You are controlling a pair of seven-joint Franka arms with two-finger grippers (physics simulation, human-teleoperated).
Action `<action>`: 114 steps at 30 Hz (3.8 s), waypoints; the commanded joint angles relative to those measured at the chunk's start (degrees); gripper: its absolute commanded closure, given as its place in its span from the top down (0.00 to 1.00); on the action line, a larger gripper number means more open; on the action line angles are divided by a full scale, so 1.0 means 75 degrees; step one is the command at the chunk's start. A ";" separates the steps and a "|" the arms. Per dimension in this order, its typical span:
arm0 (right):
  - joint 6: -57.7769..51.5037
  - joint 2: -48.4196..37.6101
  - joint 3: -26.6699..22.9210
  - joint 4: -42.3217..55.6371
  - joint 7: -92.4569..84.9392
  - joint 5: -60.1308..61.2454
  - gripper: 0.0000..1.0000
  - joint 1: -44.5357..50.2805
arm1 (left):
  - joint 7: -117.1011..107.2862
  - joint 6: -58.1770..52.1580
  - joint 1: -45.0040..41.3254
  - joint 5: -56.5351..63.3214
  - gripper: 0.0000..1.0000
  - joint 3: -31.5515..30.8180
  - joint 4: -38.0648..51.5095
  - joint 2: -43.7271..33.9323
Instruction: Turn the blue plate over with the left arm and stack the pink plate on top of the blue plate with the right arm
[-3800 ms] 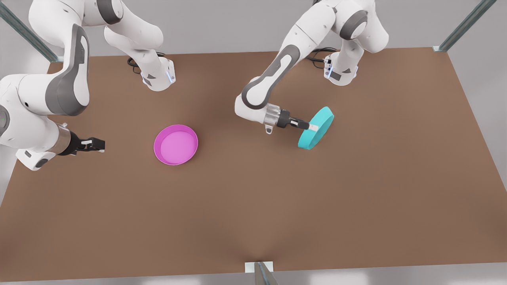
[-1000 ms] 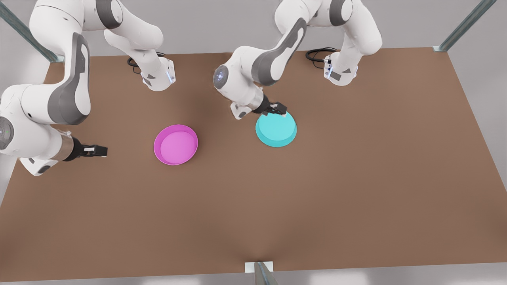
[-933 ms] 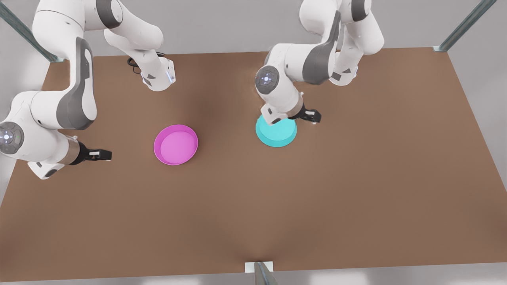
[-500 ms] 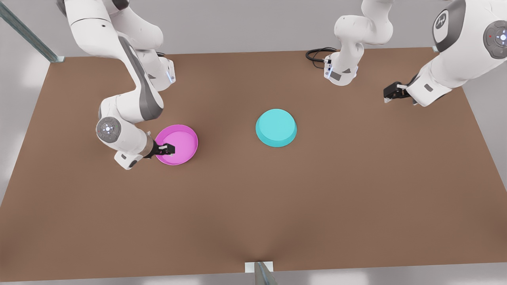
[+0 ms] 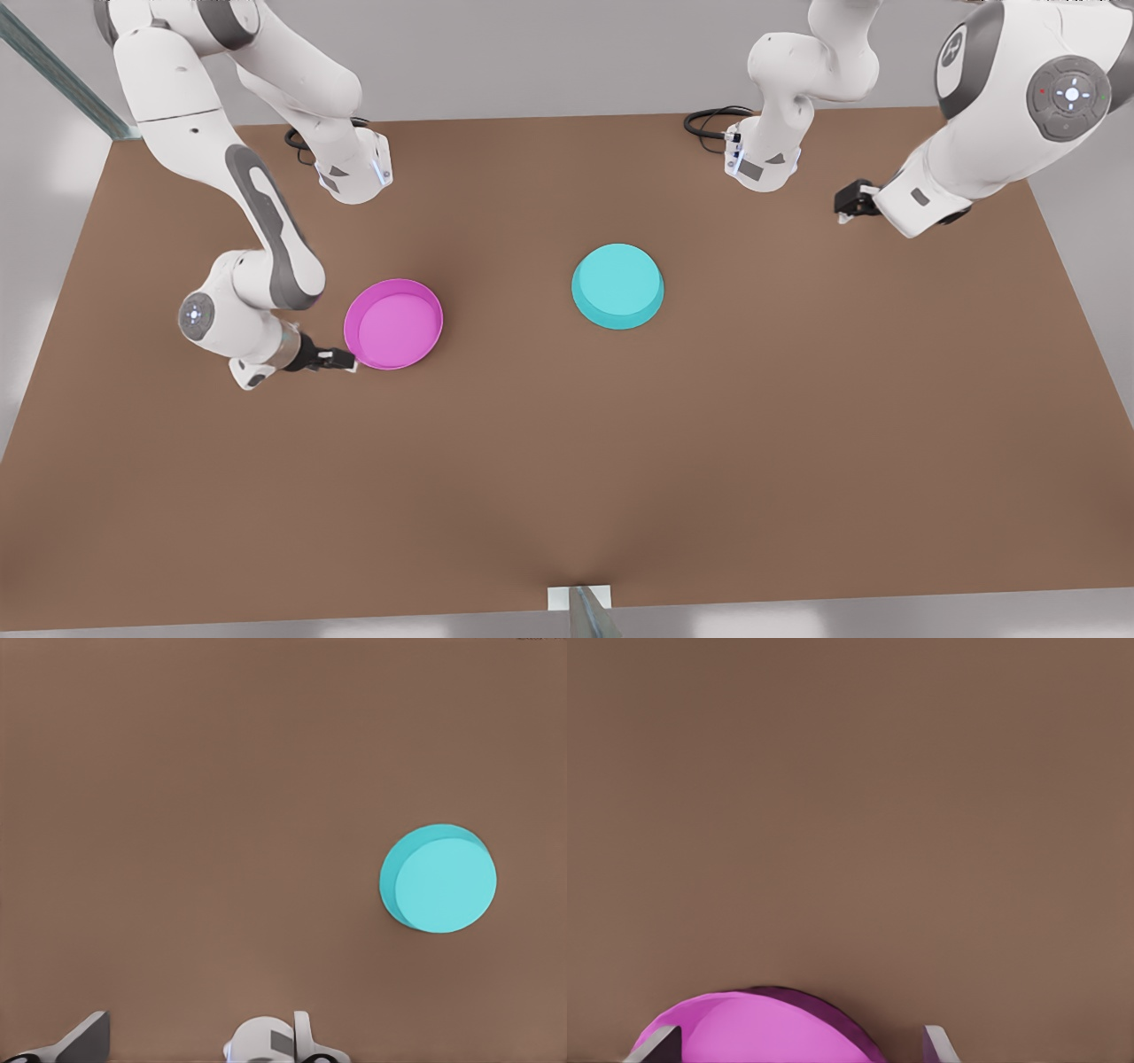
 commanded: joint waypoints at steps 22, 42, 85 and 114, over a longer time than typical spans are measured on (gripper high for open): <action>0.0995 -0.0400 0.1665 -0.2414 -0.0419 -0.0118 1.00 -0.1768 | 0.0023 -0.0020 0.0090 0.0117 1.00 0.0053 0.0095 0.0075; 0.2261 0.0245 0.1653 -0.2449 -0.0466 -0.0317 0.85 -0.1663 | 0.0035 -0.0125 0.0219 -0.0012 1.00 0.0041 0.0083 0.0075; 0.1230 -0.0259 0.1934 -0.2391 -0.0396 -0.0293 0.21 -0.1757 | 0.0023 -0.0125 0.0207 0.0093 1.00 -0.0006 0.0106 0.0110; -0.0704 -0.0060 0.1677 0.0281 0.1584 0.1933 0.21 0.2590 | 0.0035 -0.0113 0.0289 0.0082 1.00 0.0041 0.0106 0.0098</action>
